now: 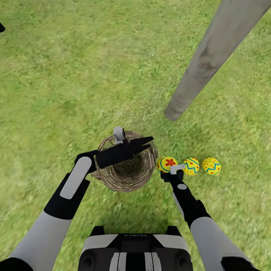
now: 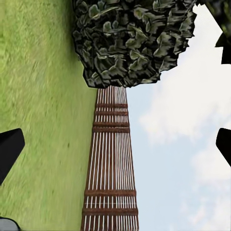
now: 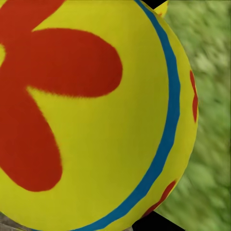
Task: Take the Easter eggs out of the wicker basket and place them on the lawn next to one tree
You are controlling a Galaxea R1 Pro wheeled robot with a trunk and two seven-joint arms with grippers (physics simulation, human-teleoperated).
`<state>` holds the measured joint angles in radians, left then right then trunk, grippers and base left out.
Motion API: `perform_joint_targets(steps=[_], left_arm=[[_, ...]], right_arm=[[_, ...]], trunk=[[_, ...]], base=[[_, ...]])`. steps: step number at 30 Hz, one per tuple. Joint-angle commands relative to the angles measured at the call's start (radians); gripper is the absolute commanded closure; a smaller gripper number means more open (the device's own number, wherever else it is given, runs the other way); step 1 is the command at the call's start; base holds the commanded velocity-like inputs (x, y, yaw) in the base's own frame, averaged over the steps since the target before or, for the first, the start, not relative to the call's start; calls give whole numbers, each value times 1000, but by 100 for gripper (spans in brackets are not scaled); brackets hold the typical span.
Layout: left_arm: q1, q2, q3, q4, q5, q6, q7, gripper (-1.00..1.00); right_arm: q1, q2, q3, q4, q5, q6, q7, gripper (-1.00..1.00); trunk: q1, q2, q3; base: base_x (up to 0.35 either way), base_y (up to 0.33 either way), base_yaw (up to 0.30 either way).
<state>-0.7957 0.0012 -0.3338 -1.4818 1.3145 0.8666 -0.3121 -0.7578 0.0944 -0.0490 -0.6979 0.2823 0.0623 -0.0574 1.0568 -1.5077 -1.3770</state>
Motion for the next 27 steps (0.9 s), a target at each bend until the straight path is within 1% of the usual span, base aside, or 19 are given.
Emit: perform_joint_targets(steps=[1, 4, 8, 10, 11, 12, 13, 14, 15, 17, 18, 20, 21, 22, 23, 24, 25, 26, 27], left_arm=[[0, -2, 0, 0, -1, 3, -4, -100], [0, -8, -1, -1, -1, 4, -5, -100], [-4, -11, -25, -4, 0, 5, -8, -100], [-8, 1, -8, -6, 1, 8, -18, -100], [-9, 16, 36, -8, 3, 12, -27, -100], [-9, 44, 83, -11, 5, 37, -43, -100], [-10, 83, 129, -12, 7, 85, -82, -100], [-10, 112, 172, -12, 7, 107, -127, -100], [-8, 155, 237, -12, 8, 125, -217, -100], [-7, 213, 281, -11, 8, 134, -287, -100], [-7, 247, 296, -11, 9, 137, -304, -100], [-6, 287, 353, -11, 10, 140, -312, -100], [-4, 299, 394, -11, 10, 141, -314, -100], [1, 309, 456, -11, 11, 143, -315, -100], [4, 320, 496, -10, 11, 144, -315, -100], [6, 345, 530, -9, 11, 145, -315, -100], [9, 377, 545, -6, 12, 145, -315, -100], [10, 394, 551, -4, 12, 145, -315, -100], [12, 408, 573, -2, 12, 144, -315, -100]], right_arm=[[0, 1, -3, -2, 9, 5, 1, 100], [0, 3, -3, 5, 9, -25, 1, 100], [0, 3, -3, 12, 11, -64, 0, 100], [0, 5, -3, 13, 10, -65, 0, 100], [0, 5, -3, 14, 11, -65, 0, 100], [0, 5, -3, 15, 11, -66, 1, 100], [0, 6, -3, 19, 12, -67, 1, 100], [0, 6, -3, 22, 13, -67, 1, 100], [0, 5, -3, 24, 14, -67, 0, 100], [0, 5, -3, 24, 14, -67, 0, 100], [0, 5, -3, 24, 14, -67, 1, 100], [0, 5, -3, 24, 14, -68, 1, 100], [0, 5, -3, 24, 14, -68, 1, 100], [0, 5, -3, 24, 14, -68, 0, 100], [0, 5, -3, 24, 14, -68, 0, 100], [0, 5, -3, 25, 14, -68, 0, 100], [0, 5, -3, 26, 14, -68, 1, 100], [0, 5, -3, 29, 14, -68, 1, 100], [0, 5, -3, 31, 14, -68, 1, 100]], trunk=[[4, -7, -4], [15, -28, -13], [31, -56, -26], [38, -70, -32], [42, -77, -35], [46, -84, -38], [50, -91, -41], [54, -98, -44], [58, -105, -47], [65, -119, -54], [69, -126, -57], [77, -140, -63], [81, -147, -66], [84, -154, -69], [88, -161, -73], [92, -168, -76], [96, -175, -79], [100, -182, -82], [104, -189, -85]], base=[[0, 0, 0], [0, 0, 0], [0, 0, 0], [0, 0, 0], [0, 0, 0], [0, 0, 0], [0, 0, 0], [0, 0, 0], [0, 0, 0], [0, 0, 0], [0, 0, 0], [0, 0, 0], [0, 0, 0], [0, 0, 0], [0, 0, 0], [0, 0, 0], [0, 0, 0], [0, 0, 0], [0, 0, 0]])
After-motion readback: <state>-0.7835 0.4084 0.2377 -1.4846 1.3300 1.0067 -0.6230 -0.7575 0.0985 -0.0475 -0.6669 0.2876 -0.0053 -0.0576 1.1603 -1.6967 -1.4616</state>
